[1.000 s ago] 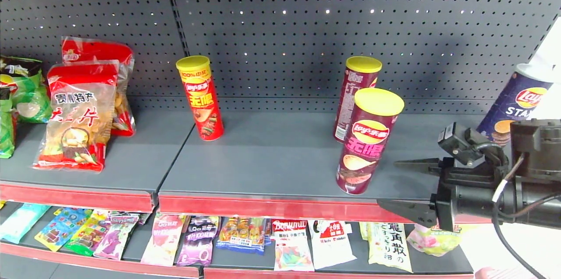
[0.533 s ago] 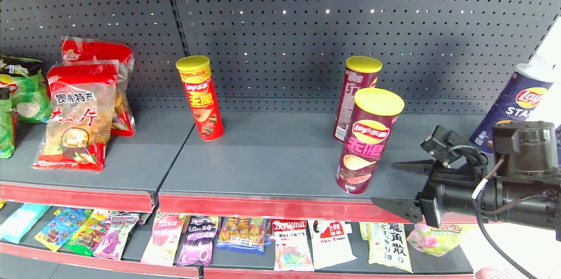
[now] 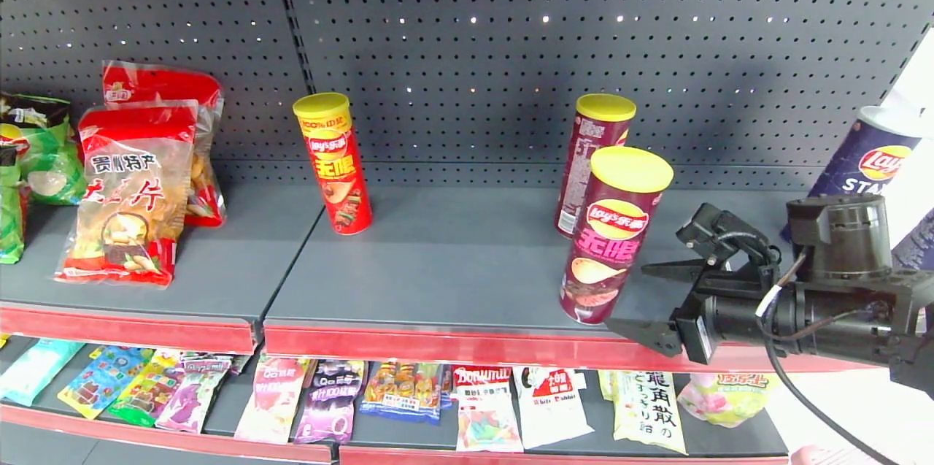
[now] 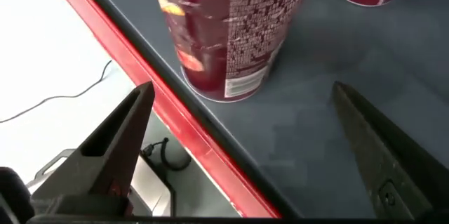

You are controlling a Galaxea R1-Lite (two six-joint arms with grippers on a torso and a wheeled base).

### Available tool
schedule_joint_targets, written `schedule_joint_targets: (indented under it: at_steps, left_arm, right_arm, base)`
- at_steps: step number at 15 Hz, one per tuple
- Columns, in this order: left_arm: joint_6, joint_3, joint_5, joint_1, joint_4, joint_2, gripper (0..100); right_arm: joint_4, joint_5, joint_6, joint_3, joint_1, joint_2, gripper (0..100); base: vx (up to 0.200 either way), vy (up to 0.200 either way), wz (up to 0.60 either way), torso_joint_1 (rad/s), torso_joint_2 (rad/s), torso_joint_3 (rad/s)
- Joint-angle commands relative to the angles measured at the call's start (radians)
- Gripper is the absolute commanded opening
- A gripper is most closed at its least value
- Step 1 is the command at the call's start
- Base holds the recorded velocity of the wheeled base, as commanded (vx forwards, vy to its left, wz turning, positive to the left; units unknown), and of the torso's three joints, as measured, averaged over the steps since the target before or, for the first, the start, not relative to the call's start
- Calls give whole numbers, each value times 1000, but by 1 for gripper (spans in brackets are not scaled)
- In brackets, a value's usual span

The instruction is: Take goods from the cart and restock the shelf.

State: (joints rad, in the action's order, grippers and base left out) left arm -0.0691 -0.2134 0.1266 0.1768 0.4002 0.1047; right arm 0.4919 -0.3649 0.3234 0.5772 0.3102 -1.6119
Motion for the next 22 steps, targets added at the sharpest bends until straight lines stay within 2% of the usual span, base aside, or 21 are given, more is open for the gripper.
schedule_joint_targets:
  at_steps: [1,8,22]
  left_arm:
    - [0,0,1,0,0,0,100]
    - [0,0,1,0,0,0,100]
    - [0,0,1,0,0,0,100]
  right_arm:
    - [2,4,-3,12,1,-22,100]
    - [0,81,-32,41,-10,-48,100]
    - [0,112,-32,39,-86,-45,100]
  base:
    - [0,0,0,0,0,0]
    - [0,0,0,0,0,0]
    - [0,0,0,0,0,0]
